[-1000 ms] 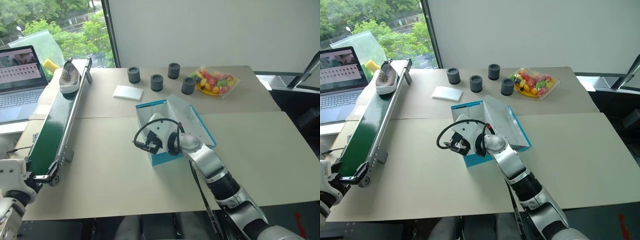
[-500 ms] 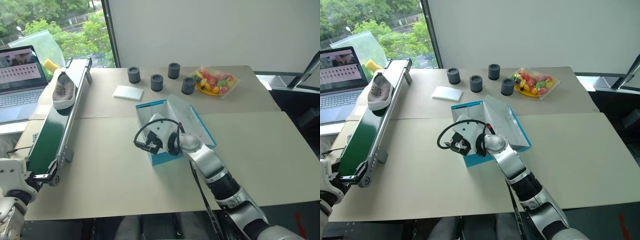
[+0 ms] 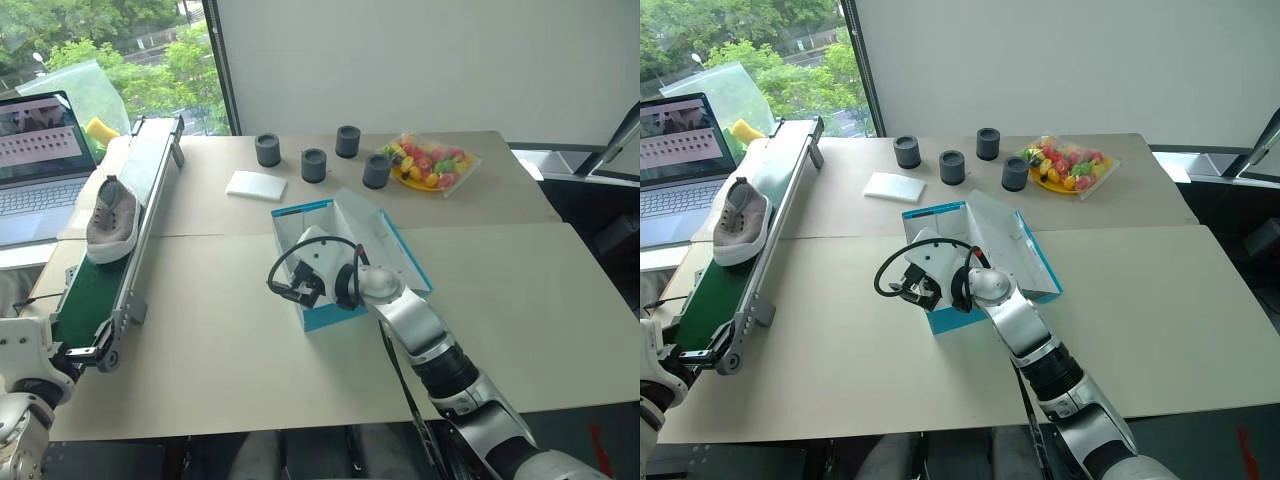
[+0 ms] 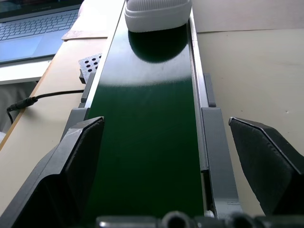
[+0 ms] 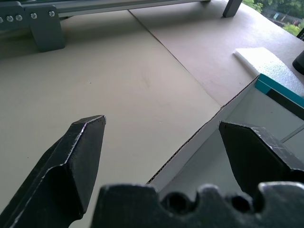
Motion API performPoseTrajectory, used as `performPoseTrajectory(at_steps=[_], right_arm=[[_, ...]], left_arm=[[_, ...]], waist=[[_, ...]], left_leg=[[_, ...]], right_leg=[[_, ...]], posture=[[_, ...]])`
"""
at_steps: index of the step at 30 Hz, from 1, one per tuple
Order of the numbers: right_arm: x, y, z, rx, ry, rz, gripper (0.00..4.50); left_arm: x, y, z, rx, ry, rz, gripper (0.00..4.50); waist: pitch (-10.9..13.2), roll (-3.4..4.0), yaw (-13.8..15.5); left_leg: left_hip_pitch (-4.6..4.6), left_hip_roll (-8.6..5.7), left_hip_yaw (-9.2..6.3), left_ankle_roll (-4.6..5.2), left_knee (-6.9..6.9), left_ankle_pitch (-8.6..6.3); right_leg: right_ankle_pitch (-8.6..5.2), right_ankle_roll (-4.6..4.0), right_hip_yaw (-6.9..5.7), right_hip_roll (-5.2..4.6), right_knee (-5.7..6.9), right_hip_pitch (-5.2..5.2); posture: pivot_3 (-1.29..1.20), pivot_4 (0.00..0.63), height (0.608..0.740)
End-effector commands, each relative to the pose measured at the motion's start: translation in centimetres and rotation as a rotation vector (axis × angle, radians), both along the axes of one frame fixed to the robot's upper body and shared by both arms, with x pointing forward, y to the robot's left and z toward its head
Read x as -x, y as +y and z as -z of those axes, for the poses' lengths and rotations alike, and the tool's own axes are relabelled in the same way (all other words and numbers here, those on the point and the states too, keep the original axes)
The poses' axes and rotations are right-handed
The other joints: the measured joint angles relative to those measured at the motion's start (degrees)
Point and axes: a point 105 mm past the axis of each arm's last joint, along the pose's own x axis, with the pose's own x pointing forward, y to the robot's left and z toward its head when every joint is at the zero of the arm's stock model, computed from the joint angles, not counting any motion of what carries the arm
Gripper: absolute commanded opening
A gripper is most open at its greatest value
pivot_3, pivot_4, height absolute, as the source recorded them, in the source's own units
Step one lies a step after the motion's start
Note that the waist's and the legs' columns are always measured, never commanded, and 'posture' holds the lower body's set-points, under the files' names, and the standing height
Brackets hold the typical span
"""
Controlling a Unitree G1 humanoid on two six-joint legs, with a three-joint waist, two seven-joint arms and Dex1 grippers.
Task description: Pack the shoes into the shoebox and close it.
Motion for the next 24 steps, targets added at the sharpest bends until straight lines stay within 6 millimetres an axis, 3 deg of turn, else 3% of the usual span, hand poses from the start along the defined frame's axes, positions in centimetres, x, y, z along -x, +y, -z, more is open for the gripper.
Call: performPoseTrajectory(at_steps=[1,14,23,24], right_arm=[[0.0,0.3,-1.7,-0.033,-0.070,-0.010,4.45],[0.0,0.2,-1.9,-0.039,-0.073,-0.009,4.45],[0.1,0.0,-2.0,-0.042,-0.072,0.000,4.45],[0.0,-0.1,-2.0,-0.045,-0.072,0.003,4.50]], left_arm=[[0.0,0.6,-0.8,-0.037,-0.024,-0.017,4.50],[-0.3,1.0,-0.5,-0.008,-0.033,-0.056,4.50],[-1.0,-0.6,0.4,0.026,-0.017,-0.005,4.50],[-1.1,-0.7,0.3,0.033,-0.024,0.002,3.97]], waist=[[0.00,0.00,-0.01],[0.00,0.00,-0.02],[0.00,0.00,0.23],[0.00,0.00,0.40]], left_leg=[[0.00,0.00,0.00,0.00,0.00,0.00],[0.00,0.00,-0.02,0.00,0.00,0.00],[0.00,0.00,-0.02,-0.01,0.00,0.00],[0.01,-0.02,-0.02,-0.01,0.00,0.00]], right_leg=[[0.00,0.00,0.00,0.00,0.00,0.00],[0.00,0.00,0.01,-0.01,0.00,-0.01],[0.00,0.00,0.00,-0.01,0.01,0.00],[0.00,0.00,-0.01,-0.02,0.01,0.02]], posture=[[0.00,0.150,0.737],[0.00,0.150,0.737],[0.00,0.150,0.737],[0.00,0.150,0.737]])
